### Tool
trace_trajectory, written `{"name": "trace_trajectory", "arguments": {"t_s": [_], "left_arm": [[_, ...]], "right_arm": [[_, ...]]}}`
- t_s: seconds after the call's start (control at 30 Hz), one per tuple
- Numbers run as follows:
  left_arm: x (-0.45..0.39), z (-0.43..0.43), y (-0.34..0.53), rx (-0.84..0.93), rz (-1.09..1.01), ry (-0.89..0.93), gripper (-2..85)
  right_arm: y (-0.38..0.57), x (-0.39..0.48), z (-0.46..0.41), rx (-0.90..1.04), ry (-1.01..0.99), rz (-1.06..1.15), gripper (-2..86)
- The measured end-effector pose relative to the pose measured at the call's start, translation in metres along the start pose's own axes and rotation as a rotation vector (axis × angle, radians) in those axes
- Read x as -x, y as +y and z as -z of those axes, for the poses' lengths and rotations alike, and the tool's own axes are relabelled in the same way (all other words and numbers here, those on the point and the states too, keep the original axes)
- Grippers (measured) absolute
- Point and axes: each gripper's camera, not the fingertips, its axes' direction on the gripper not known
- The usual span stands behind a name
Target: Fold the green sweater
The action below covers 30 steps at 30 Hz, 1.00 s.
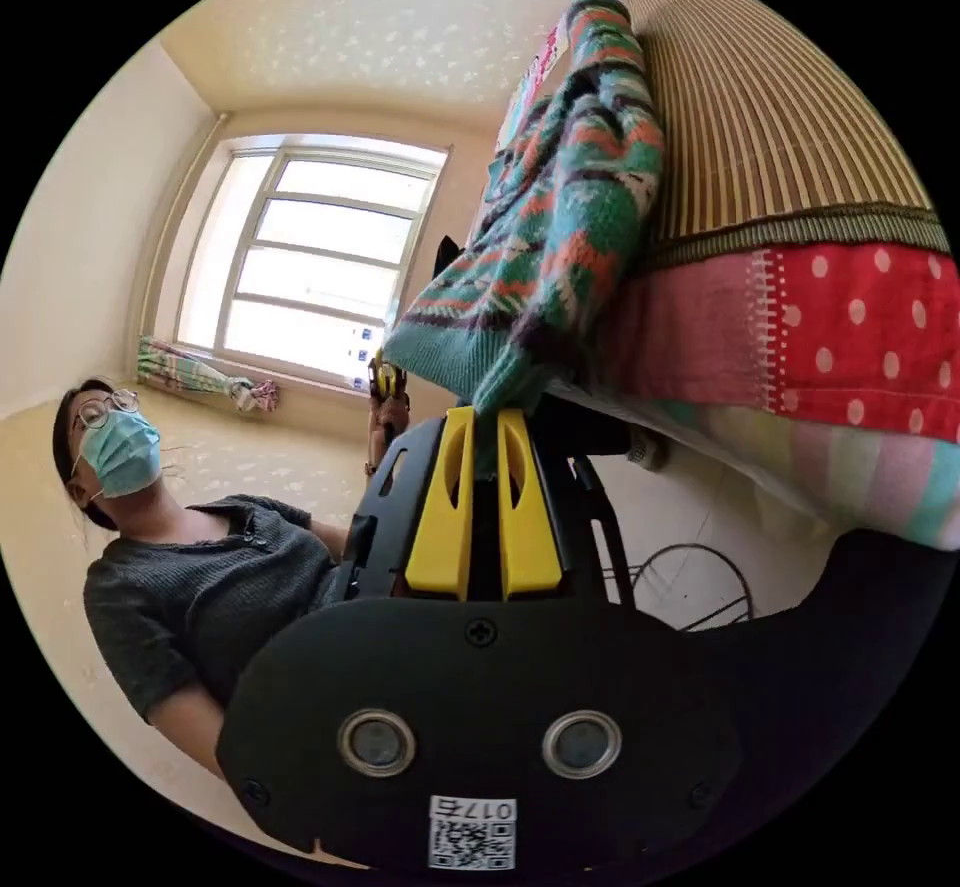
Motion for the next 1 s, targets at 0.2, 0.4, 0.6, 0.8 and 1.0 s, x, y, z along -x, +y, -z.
{"name": "trace_trajectory", "arguments": {"t_s": [0.2, 0.4, 0.6, 0.8, 1.0], "left_arm": [[-0.045, -0.001, 0.007, 0.064, -0.162, 0.264, 4.4], [0.003, -0.027, 0.026, 0.043, 0.012, 0.265, 4.4], [0.017, -0.041, -0.005, -0.106, -0.034, 0.066, 4.3], [0.027, -0.132, -0.141, -0.141, -0.117, -0.153, 4.4], [0.080, -0.185, -0.214, -0.184, -0.143, -0.432, 10.6]], "right_arm": [[0.010, 0.088, 0.105, -0.349, -0.256, 0.274, 2.3], [0.013, 0.073, 0.124, -0.461, -0.227, 0.150, 1.7], [-0.046, 0.059, 0.100, -0.511, -0.276, 0.113, 2.0], [-0.197, 0.044, 0.062, -0.522, -0.040, 0.101, 3.4], [-0.288, 0.015, 0.002, -0.455, 0.312, 0.044, 8.5]]}}
